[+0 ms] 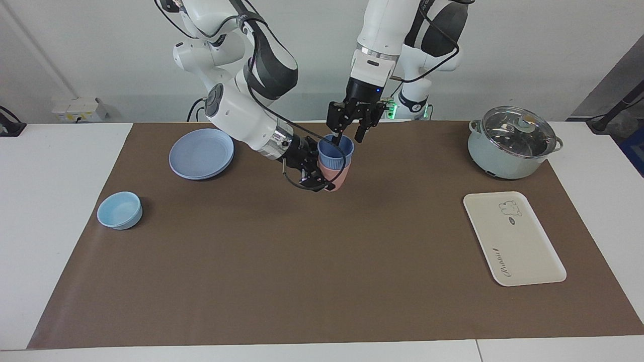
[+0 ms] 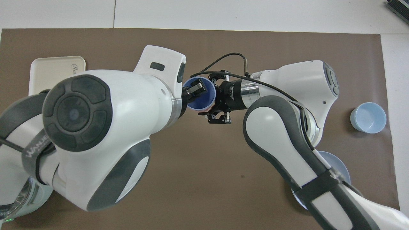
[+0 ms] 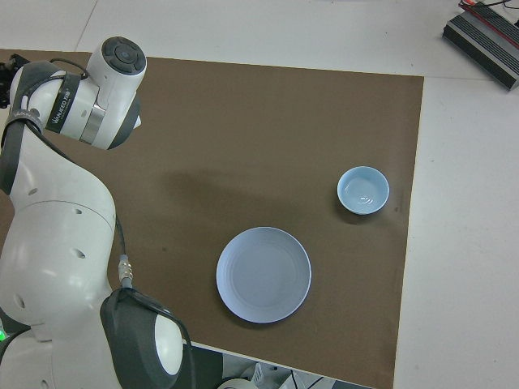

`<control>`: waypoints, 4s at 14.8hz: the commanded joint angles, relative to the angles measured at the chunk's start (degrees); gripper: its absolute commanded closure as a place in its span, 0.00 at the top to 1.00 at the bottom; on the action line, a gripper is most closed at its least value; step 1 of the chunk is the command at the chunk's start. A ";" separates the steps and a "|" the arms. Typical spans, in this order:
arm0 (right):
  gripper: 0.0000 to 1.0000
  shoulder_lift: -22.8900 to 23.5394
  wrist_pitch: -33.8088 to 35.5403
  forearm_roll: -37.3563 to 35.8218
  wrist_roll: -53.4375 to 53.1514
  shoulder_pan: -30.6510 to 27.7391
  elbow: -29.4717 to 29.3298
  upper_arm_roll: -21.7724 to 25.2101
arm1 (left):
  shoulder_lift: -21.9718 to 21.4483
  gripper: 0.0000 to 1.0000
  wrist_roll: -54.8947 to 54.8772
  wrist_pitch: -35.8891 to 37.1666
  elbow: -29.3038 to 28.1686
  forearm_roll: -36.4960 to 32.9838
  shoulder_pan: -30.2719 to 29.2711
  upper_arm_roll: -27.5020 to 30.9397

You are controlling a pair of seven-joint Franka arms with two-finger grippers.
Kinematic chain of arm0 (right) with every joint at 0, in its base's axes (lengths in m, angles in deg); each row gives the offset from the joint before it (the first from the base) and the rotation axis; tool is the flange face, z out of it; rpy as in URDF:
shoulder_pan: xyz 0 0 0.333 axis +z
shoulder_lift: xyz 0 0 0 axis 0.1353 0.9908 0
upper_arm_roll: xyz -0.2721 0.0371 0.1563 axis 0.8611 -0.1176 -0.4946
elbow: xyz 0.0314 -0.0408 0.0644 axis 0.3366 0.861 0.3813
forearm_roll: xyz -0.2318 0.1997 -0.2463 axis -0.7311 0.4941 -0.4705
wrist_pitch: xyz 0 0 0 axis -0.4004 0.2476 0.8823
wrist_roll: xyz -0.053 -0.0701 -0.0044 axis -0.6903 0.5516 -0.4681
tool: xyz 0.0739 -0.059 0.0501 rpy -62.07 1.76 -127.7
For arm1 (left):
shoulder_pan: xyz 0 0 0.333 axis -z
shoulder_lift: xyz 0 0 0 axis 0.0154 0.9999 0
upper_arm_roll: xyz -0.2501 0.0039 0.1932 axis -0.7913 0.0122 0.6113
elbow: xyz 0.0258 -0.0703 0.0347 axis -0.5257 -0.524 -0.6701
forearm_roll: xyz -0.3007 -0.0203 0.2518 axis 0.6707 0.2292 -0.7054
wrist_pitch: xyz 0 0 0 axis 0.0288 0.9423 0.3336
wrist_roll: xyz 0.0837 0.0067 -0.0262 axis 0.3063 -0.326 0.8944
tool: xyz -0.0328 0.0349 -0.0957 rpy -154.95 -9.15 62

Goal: Place cup on tray
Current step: 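Grasp the cup with the left gripper while the right gripper releases, then carry the cup onto the tray while the right gripper withdraws, then lower the cup onto the tray and open the left gripper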

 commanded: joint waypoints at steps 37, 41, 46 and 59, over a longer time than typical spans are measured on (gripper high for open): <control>0.00 3.68 -0.03 1.42 16.28 -22.99 7.29 0.42 | -11.20 0.00 -45.00 9.45 -8.43 -0.02 -32.22 3.72; 0.00 6.58 2.25 1.33 21.72 -29.06 6.94 0.34 | -10.68 0.00 -59.52 -5.41 -21.99 0.07 -38.47 3.72; 0.00 10.10 5.68 1.33 27.36 -35.39 5.10 0.34 | -2.86 0.00 -63.58 -15.09 -24.55 0.16 -41.46 3.72; 0.24 10.98 4.64 2.20 31.67 -38.74 7.29 0.42 | 0.57 0.00 -83.89 -23.28 -29.57 13.16 -47.35 3.63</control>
